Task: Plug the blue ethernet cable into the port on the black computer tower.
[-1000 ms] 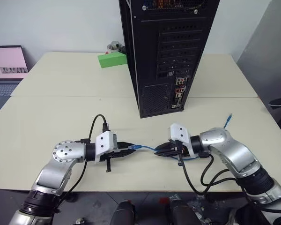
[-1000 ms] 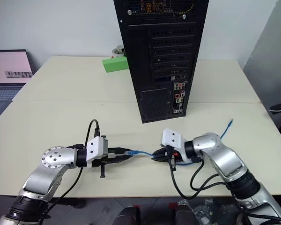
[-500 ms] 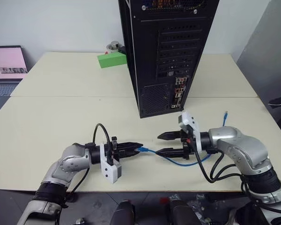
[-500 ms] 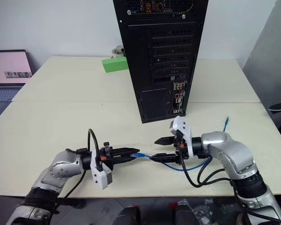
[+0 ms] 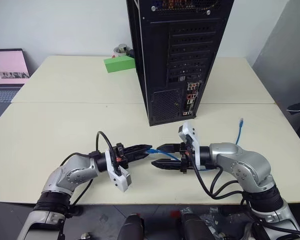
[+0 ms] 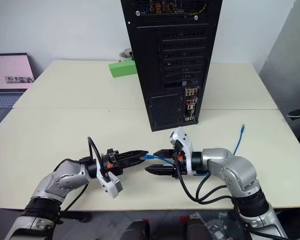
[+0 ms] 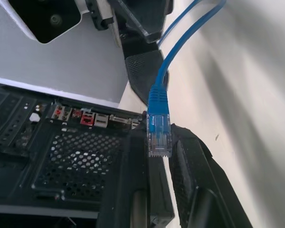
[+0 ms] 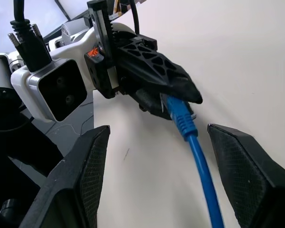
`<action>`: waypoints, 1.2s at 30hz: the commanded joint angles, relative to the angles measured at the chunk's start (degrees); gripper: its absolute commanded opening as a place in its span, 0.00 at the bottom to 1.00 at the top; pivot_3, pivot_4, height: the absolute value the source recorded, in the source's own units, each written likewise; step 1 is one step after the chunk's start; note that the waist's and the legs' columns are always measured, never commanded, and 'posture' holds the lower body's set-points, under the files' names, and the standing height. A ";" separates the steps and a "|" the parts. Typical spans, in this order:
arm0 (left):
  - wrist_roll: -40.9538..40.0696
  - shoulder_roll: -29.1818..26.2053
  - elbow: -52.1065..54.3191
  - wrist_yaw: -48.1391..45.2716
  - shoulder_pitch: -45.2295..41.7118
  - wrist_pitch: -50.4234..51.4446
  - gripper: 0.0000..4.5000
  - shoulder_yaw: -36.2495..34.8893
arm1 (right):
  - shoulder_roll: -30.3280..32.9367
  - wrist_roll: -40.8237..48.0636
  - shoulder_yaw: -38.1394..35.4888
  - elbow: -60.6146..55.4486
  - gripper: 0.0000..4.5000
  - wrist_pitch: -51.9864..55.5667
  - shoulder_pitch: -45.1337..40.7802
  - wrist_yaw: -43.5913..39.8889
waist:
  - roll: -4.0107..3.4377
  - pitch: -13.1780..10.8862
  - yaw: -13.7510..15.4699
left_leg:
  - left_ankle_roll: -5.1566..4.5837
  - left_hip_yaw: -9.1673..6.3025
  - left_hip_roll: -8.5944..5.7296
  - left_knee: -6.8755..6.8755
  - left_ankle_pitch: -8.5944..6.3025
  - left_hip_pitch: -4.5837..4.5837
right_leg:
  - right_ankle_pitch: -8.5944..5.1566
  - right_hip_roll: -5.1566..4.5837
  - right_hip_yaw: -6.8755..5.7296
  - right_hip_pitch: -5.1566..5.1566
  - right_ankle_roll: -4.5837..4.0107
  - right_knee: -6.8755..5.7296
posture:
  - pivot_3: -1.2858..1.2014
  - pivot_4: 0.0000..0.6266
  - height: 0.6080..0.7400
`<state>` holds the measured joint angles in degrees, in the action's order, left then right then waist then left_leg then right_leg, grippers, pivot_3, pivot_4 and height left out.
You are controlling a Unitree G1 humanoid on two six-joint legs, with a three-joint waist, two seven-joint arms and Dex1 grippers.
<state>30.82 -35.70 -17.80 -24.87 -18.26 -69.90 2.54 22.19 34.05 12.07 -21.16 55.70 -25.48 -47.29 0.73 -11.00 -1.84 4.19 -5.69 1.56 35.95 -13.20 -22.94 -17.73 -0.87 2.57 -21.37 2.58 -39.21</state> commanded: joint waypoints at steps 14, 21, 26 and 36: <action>0.03 -2.73 5.57 6.19 1.65 0.74 0.07 2.83 | -1.56 1.78 0.12 0.66 0.00 -0.36 -2.37 1.28 | 0.00 0.00 -0.02 | 0.00 0.00 0.00 0.00 0.00 0.01 | 0.00 0.00 0.00 0.00 0.00 -0.01 | 0.52 0.24 1.00; -5.07 -3.77 6.07 5.60 3.14 3.11 0.15 5.15 | -0.58 2.11 0.26 1.13 0.00 0.06 -2.97 0.53 | 0.00 0.00 -0.02 | 0.00 0.00 0.01 0.00 0.00 0.00 | 0.00 0.00 0.00 0.00 0.00 -0.02 | 0.52 0.24 1.00; -10.56 -5.29 5.89 2.44 3.55 7.95 0.37 7.20 | 0.96 2.04 0.33 1.19 0.00 -0.01 -3.12 0.08 | 0.00 0.00 -0.02 | 0.00 0.00 0.01 0.00 0.00 0.01 | 0.00 0.00 0.00 -0.01 0.00 -0.05 | 0.52 0.24 1.00; -40.35 -3.31 17.99 -7.40 11.41 43.32 0.78 6.38 | 6.62 -0.89 -7.71 0.21 0.00 -3.64 -2.01 5.57 | -0.01 -0.01 -0.01 | 0.00 0.01 0.02 -0.01 0.00 0.00 | -0.01 0.00 0.01 -0.02 -0.01 -0.05 | 0.52 0.24 1.00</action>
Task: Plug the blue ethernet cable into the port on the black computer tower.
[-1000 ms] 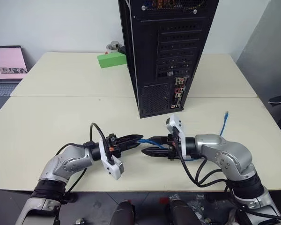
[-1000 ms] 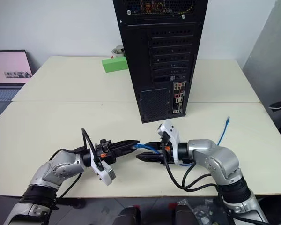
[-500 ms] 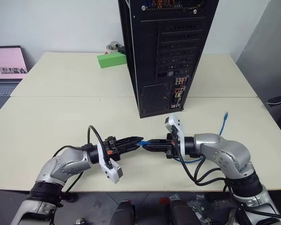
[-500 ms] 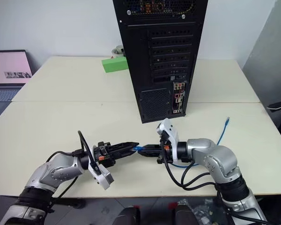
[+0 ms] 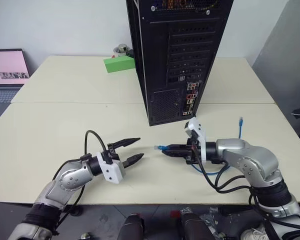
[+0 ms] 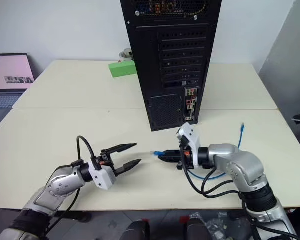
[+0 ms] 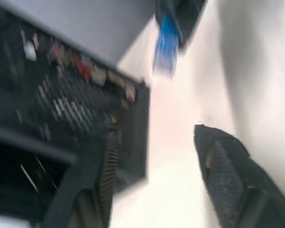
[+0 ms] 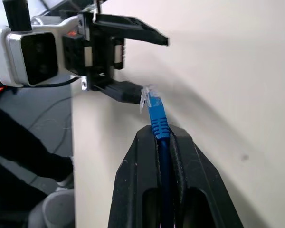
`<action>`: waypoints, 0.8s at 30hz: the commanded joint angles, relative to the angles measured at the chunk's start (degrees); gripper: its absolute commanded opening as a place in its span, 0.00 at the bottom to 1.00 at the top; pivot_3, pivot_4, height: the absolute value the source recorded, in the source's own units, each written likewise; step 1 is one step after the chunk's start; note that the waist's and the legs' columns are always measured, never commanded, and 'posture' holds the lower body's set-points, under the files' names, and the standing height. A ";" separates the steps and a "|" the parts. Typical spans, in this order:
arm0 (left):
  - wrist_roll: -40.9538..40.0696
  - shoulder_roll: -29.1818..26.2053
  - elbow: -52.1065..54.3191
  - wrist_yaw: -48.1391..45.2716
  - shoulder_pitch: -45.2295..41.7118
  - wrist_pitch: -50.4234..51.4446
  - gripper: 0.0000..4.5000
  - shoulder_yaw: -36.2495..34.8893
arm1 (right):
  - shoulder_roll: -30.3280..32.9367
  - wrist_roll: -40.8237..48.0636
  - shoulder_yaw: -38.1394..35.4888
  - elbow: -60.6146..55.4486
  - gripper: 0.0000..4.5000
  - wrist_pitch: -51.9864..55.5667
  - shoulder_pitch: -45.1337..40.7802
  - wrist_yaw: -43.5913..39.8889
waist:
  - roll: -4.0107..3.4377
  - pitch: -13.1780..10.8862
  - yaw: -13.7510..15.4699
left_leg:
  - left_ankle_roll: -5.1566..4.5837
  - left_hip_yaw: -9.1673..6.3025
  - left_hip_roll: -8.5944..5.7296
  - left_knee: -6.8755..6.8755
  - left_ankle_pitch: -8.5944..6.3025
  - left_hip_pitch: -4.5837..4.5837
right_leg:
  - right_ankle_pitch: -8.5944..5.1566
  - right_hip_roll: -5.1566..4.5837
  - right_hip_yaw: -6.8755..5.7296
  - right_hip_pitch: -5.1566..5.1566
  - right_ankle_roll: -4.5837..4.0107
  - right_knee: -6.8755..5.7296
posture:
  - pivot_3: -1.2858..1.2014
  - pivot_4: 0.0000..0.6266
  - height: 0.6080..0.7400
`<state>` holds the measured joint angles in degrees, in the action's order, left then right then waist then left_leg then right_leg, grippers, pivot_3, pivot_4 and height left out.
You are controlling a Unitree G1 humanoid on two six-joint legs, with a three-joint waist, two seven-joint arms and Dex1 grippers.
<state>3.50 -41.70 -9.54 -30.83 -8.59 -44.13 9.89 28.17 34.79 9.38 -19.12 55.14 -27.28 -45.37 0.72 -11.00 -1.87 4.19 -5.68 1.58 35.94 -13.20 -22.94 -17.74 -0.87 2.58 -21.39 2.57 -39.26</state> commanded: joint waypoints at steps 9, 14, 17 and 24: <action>-20.87 16.92 32.25 10.92 -0.29 55.57 0.89 0.66 | -9.42 -13.84 -8.43 -3.95 0.00 -7.63 0.49 27.66 | 0.03 0.02 0.00 | 0.01 -0.03 -0.02 0.05 0.00 -0.01 | -0.01 0.01 0.01 0.00 0.01 -0.08 | 0.52 0.24 1.00; -18.39 22.57 35.06 15.37 -3.31 61.93 0.89 1.00 | -15.59 -17.19 -7.17 -6.85 0.00 -8.18 2.56 35.23 | 0.03 0.02 -0.13 | 0.01 -0.02 0.00 0.03 0.01 0.02 | -0.02 0.05 0.06 -0.05 -0.02 -0.18 | 0.52 0.24 1.00; -16.58 25.28 34.96 17.64 -4.81 63.28 0.89 1.07 | -18.85 -18.54 -7.91 -6.87 0.00 -7.58 2.31 39.15 | 0.03 0.02 0.02 | 0.02 -0.03 -0.02 0.06 0.01 0.02 | -0.02 0.05 0.05 -0.03 -0.02 -0.18 | 0.52 0.24 1.00; -16.55 29.12 34.58 17.24 -6.74 66.44 0.89 1.78 | -22.15 -20.62 -9.52 -4.06 0.00 -7.28 -1.95 43.83 | 0.03 0.02 -0.03 | 0.02 0.00 -0.03 0.05 0.01 0.02 | -0.02 0.04 0.09 -0.04 -0.02 -0.18 | 0.52 0.24 1.00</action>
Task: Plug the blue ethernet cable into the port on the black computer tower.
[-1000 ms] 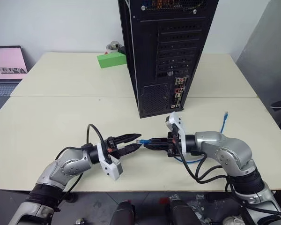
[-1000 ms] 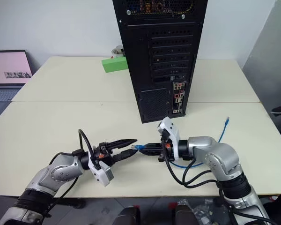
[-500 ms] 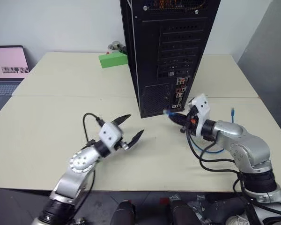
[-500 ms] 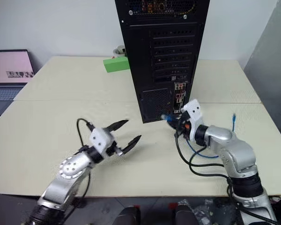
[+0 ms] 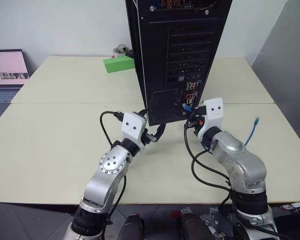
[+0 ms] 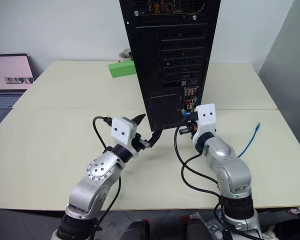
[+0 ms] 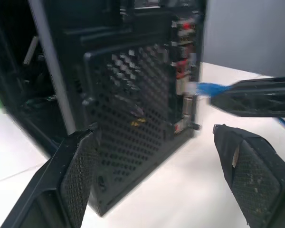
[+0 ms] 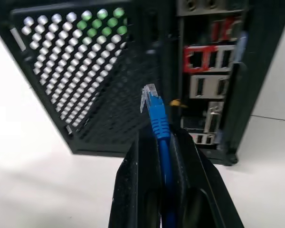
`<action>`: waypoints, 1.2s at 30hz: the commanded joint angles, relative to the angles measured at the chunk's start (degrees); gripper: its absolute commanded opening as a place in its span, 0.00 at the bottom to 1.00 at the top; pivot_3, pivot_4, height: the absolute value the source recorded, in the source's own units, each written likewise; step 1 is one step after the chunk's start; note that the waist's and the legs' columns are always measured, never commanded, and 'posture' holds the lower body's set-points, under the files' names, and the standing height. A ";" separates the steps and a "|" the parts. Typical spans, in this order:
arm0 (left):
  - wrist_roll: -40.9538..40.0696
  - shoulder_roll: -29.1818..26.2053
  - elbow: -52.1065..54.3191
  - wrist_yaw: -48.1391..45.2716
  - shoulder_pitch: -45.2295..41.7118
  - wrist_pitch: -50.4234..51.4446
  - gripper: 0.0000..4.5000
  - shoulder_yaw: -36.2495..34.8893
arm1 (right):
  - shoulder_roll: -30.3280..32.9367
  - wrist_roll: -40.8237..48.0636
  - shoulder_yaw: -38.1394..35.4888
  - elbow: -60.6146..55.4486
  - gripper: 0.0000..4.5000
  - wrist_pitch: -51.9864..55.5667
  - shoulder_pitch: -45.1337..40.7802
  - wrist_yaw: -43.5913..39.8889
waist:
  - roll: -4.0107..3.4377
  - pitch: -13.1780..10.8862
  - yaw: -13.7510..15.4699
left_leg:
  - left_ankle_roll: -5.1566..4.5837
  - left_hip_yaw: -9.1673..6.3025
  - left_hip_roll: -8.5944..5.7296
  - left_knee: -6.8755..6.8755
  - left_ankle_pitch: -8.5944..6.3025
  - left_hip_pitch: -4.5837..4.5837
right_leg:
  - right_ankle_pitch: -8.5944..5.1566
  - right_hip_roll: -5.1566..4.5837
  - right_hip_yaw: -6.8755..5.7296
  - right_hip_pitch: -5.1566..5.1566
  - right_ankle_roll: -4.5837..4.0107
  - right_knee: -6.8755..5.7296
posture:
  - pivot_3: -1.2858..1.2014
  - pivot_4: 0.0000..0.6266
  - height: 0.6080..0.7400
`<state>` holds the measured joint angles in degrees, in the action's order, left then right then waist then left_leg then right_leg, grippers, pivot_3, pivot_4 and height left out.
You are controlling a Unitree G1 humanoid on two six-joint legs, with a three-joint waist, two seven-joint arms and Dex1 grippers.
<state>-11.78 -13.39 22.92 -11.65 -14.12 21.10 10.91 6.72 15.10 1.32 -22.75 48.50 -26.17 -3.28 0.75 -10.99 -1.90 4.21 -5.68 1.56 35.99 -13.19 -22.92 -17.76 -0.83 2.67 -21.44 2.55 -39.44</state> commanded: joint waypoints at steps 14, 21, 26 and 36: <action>-3.88 -1.78 2.91 -12.10 -2.06 1.45 0.89 1.15 | -0.45 -2.02 -2.08 2.46 0.00 -0.60 -4.94 2.43 | 0.00 0.00 0.00 | 0.00 0.01 0.00 -0.02 0.00 -0.01 | -0.01 0.00 0.00 -0.01 -0.02 0.03 | 0.52 0.24 1.00; -3.77 -1.87 2.88 -12.69 -2.20 1.57 0.89 0.72 | -1.21 -2.76 -2.45 4.06 0.00 -1.37 -5.15 2.53 | -0.01 0.00 0.00 | 0.00 0.01 0.00 -0.02 0.00 -0.01 | -0.01 0.00 0.00 -0.01 -0.02 0.03 | 0.52 0.24 1.00; -3.54 -1.93 2.69 -12.95 -2.37 1.51 0.89 0.23 | -1.31 -2.93 -2.78 5.52 0.00 -2.20 -5.45 2.34 | -0.01 0.00 0.01 | 0.00 0.01 0.00 -0.03 0.00 -0.01 | -0.01 0.00 0.00 -0.01 -0.02 0.04 | 0.52 0.24 1.00; -3.26 -2.15 2.98 -12.97 -1.95 1.51 0.89 0.11 | -0.61 -2.84 -3.14 5.93 0.00 -2.72 -7.23 1.71 | -0.01 -0.01 -0.05 | 0.00 0.01 0.01 -0.03 0.00 -0.01 | -0.01 0.00 0.01 -0.02 -0.02 0.03 | 0.52 0.24 1.00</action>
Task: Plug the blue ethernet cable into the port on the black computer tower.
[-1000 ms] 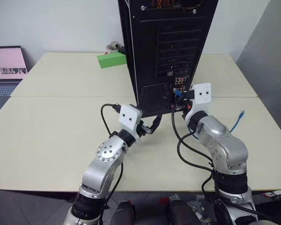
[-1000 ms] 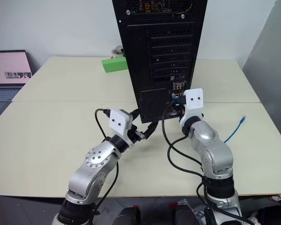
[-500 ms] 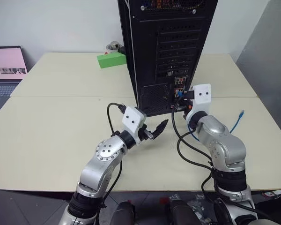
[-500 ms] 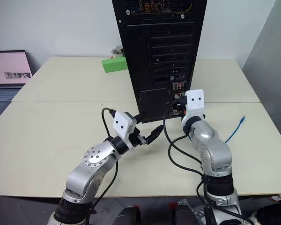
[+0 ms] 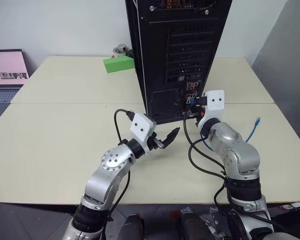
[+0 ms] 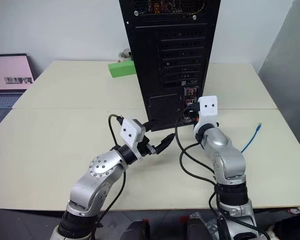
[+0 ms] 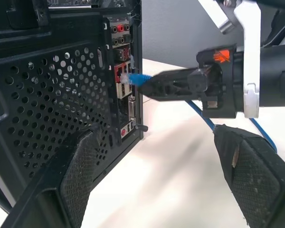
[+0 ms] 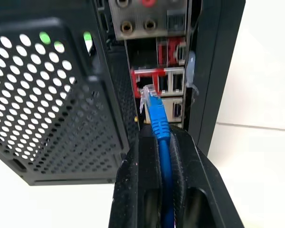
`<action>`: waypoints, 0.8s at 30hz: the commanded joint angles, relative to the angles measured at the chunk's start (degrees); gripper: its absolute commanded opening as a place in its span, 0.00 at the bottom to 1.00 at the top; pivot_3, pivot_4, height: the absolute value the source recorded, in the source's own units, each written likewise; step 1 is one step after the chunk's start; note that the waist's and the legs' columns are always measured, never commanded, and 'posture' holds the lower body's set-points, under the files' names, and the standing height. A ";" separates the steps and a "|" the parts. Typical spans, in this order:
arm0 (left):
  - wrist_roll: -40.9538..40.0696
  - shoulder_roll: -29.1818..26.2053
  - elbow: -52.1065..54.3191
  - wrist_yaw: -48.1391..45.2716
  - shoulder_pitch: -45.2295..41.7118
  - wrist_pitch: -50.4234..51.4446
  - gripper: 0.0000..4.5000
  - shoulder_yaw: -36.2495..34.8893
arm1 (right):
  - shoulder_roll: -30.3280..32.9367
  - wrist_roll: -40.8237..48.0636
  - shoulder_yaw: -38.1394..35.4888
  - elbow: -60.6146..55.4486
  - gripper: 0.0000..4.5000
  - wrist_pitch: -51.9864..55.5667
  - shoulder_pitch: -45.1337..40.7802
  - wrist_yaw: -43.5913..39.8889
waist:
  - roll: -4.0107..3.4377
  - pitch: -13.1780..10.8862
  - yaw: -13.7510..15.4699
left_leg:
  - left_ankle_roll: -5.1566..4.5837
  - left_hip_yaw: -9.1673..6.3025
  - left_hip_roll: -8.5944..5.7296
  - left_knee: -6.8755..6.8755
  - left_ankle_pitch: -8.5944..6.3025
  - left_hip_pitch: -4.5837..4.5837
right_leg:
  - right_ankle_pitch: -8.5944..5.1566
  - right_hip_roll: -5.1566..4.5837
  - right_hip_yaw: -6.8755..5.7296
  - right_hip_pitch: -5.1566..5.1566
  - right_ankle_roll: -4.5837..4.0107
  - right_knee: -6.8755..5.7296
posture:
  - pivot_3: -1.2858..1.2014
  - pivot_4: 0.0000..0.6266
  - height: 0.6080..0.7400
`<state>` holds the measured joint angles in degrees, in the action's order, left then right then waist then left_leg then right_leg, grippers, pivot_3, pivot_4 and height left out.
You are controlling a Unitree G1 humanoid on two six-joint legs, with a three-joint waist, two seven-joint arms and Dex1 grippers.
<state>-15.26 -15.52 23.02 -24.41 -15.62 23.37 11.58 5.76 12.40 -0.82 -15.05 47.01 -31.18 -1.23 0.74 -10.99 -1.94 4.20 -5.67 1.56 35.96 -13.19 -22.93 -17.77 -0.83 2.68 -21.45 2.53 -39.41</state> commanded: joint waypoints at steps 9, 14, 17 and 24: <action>0.26 -0.18 2.77 -0.51 -0.46 -0.74 0.89 -0.63 | 0.36 -0.07 -0.80 -1.78 0.00 -1.22 -2.55 -0.37 | 0.00 0.00 -0.06 | 0.00 0.00 0.00 0.00 0.00 0.00 | 0.00 0.00 0.01 0.00 0.00 -0.01 | 0.52 0.24 1.00; 0.36 -0.33 2.64 -0.65 -0.41 -0.80 0.89 -0.66 | 1.28 -0.76 0.42 -1.02 0.00 -2.32 -3.24 -1.49 | 0.00 0.00 -0.08 | 0.00 0.00 0.00 0.00 0.00 0.00 | 0.00 0.00 0.01 -0.01 0.00 0.00 | 0.52 0.24 1.00; 0.43 -0.40 2.61 -0.68 -0.37 -0.84 0.89 -0.66 | 2.12 -1.59 1.61 -0.54 0.00 -3.30 -3.50 -2.52 | -0.01 -0.01 -0.19 | 0.00 0.01 0.00 0.00 0.00 0.00 | 0.00 0.00 0.01 -0.02 0.00 -0.01 | 0.52 0.24 1.00; 0.51 -0.50 2.78 -0.55 -0.16 -0.83 0.89 -0.58 | 1.44 -1.80 0.80 0.55 0.00 -3.01 -4.00 -2.43 | -0.01 -0.01 -0.27 | 0.00 0.02 0.00 -0.02 0.00 -0.01 | 0.00 0.01 0.02 -0.03 0.00 0.01 | 0.52 0.24 1.00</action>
<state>-15.00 -16.01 23.02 -24.67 -15.59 23.37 11.44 7.67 10.31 1.11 -13.20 45.44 -32.91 -3.66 0.73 -11.00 -2.21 4.20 -5.65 1.56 35.94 -13.19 -22.94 -17.77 -0.83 2.71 -21.49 2.53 -39.39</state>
